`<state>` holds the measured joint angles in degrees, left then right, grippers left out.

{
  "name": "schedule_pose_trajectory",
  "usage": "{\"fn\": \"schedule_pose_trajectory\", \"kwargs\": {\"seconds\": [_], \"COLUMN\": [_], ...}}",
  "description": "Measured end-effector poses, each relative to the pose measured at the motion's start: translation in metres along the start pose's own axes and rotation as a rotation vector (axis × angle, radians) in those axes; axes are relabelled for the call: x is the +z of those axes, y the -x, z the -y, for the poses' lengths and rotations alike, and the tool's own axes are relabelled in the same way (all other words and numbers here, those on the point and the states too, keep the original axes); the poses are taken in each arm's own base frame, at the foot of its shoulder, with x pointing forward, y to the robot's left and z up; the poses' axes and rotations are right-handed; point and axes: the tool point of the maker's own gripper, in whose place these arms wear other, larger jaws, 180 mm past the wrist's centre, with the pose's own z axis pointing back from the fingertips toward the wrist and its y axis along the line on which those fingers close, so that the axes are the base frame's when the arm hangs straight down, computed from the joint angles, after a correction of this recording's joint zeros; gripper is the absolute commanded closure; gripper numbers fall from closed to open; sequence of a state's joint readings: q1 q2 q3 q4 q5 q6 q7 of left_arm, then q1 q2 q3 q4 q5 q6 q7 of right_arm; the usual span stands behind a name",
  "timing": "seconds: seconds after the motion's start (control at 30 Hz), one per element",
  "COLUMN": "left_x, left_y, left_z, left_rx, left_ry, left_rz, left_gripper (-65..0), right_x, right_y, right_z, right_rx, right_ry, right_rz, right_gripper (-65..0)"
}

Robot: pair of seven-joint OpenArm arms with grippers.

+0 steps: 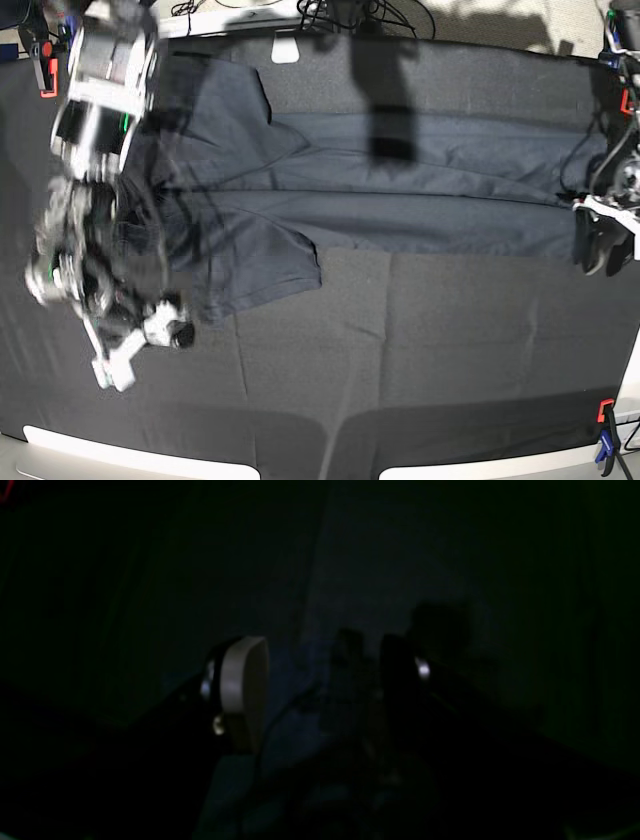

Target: Layout the t-shirt on the table in an organized manner, then fold the t-shirt properly

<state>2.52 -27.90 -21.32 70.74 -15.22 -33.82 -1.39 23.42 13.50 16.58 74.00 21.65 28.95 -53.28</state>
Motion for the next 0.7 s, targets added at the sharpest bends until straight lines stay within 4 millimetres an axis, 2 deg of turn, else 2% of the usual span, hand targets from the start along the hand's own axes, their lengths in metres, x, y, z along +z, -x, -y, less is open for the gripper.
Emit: {"fn": "schedule_pose_trajectory", "kwargs": {"seconds": [0.1,0.3,0.37,0.53,0.7], "left_x": [-0.001,-0.001,-0.001,-0.001,-0.001], "left_y": [0.002,0.005,0.006,0.006,0.006], "left_z": [0.003,0.002,0.003,0.003,0.003], "left_rx": [0.009,0.009,0.009,0.009,0.009], "left_ry": [0.003,-0.001,-0.001,-0.001,-0.001], "left_rz": [-0.001,-0.017,-0.023,-0.023,-0.023], "left_gripper": [-24.3,-24.3,-24.3,-24.3,-24.3], "right_x": [-0.021,-0.048,-0.056,-0.068,-0.070], "right_y": [0.014,0.015,0.023,0.057,0.066], "right_z": [-0.004,-0.003,-0.002,0.009,0.015], "right_rx": [-0.033,0.041,0.054,0.057,0.044], "right_ry": [-0.033,0.000,0.008,0.042,0.063], "right_rz": [-0.088,-0.195,-0.227,-0.315,-0.340], "right_gripper": [-34.7,-34.7,-34.7,-34.7,-34.2]}}
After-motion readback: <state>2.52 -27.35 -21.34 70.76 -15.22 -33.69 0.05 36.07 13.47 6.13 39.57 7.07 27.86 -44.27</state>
